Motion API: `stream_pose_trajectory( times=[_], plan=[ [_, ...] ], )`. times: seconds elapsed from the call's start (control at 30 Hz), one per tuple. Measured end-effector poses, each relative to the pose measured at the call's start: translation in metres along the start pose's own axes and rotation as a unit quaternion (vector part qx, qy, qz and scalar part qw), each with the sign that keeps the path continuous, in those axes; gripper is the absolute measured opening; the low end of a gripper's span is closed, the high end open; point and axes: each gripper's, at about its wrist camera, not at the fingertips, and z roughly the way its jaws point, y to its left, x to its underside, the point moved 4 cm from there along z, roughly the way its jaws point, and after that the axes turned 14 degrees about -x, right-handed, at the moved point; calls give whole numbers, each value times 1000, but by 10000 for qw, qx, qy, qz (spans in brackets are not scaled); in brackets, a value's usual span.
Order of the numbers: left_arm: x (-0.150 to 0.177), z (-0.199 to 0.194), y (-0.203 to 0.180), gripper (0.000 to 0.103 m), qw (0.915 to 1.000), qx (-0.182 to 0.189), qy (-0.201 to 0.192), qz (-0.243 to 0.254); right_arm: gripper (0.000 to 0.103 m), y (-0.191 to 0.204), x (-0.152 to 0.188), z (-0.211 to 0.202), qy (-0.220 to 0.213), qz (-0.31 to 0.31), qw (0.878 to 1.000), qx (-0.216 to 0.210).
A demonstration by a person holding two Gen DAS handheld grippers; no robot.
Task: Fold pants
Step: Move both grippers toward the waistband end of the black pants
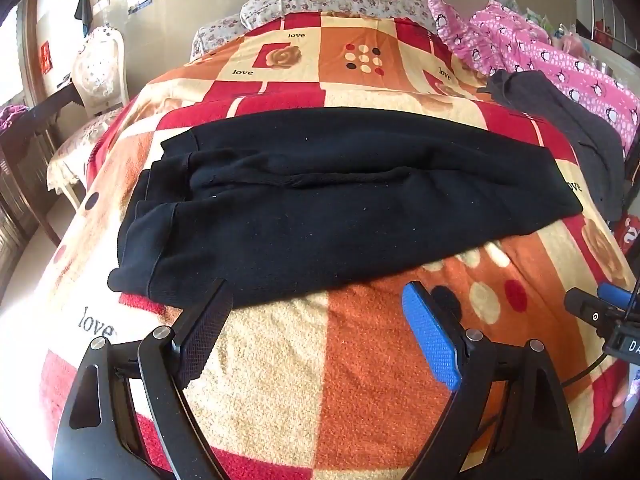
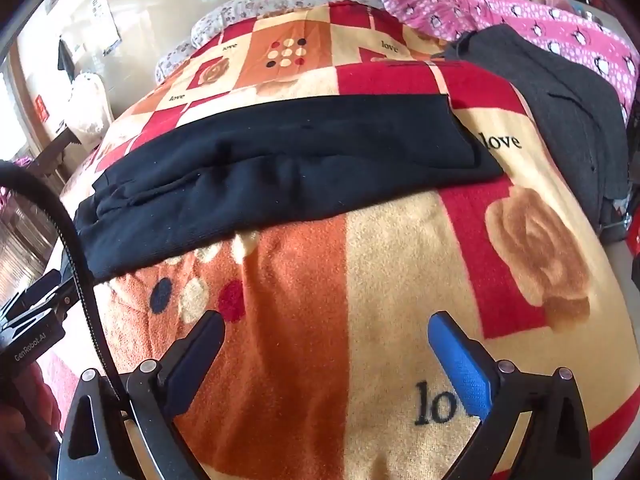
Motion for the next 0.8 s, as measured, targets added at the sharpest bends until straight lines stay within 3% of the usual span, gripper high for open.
stream_pose_trajectory(
  times=[0.2, 0.4, 0.47, 0.73, 0.8],
  plan=[
    [4, 8, 12, 88, 9999, 32, 122, -113, 94, -12, -3, 0, 46, 124, 9999, -4],
    [9, 19, 43, 88, 9978, 95, 353, -548, 94, -20, -5, 3, 14, 273, 9996, -63],
    [10, 20, 53, 88, 9975, -25, 366, -602, 94, -22, -7, 5, 6, 345, 9993, -110],
    [14, 37, 85, 88, 9922, -60, 497, -1146, 94, -19, -13, 8, 19, 301, 9995, -44],
    [17, 43, 89, 88, 9898, 34, 703, -1241, 94, -21, -17, 11, -5, 395, 9992, -95]
  ],
)
